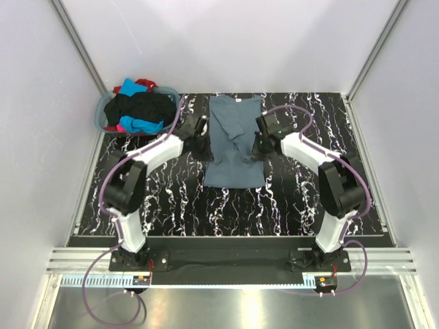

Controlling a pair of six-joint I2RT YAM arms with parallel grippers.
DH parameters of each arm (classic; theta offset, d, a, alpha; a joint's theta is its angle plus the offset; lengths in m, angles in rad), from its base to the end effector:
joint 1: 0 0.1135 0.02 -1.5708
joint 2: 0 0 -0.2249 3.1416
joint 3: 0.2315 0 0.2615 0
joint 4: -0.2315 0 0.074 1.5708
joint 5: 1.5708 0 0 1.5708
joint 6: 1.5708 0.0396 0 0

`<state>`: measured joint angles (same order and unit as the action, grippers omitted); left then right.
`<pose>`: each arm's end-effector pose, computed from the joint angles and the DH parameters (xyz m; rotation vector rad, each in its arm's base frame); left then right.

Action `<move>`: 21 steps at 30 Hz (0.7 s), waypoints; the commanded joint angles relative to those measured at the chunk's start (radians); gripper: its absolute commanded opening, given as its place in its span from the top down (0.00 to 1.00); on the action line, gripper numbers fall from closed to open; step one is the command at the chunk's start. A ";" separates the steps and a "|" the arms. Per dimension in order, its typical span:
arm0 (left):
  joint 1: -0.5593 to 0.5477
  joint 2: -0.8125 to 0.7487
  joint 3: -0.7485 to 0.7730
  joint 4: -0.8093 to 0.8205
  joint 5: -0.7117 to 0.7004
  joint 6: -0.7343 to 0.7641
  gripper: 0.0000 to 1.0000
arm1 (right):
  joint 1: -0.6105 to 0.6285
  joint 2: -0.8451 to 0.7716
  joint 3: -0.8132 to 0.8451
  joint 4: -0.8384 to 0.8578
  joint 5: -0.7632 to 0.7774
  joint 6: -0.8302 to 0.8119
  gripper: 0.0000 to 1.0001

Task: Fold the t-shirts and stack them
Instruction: Fold the tshirt

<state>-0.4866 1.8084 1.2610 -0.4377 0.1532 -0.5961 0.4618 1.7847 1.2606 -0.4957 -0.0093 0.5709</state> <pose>0.3366 -0.1849 0.1566 -0.0839 2.6552 -0.5873 0.3379 0.1686 0.1611 0.1406 2.6376 0.3793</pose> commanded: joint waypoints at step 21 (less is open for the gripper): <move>0.125 0.338 0.531 -0.056 0.026 0.068 1.00 | -0.150 0.262 0.489 -0.087 -0.006 -0.210 1.00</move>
<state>-0.3721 2.1300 1.7321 -0.5022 0.1734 -0.5278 0.3260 2.0209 1.6810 -0.5785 -0.0246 0.3946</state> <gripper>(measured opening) 0.017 0.014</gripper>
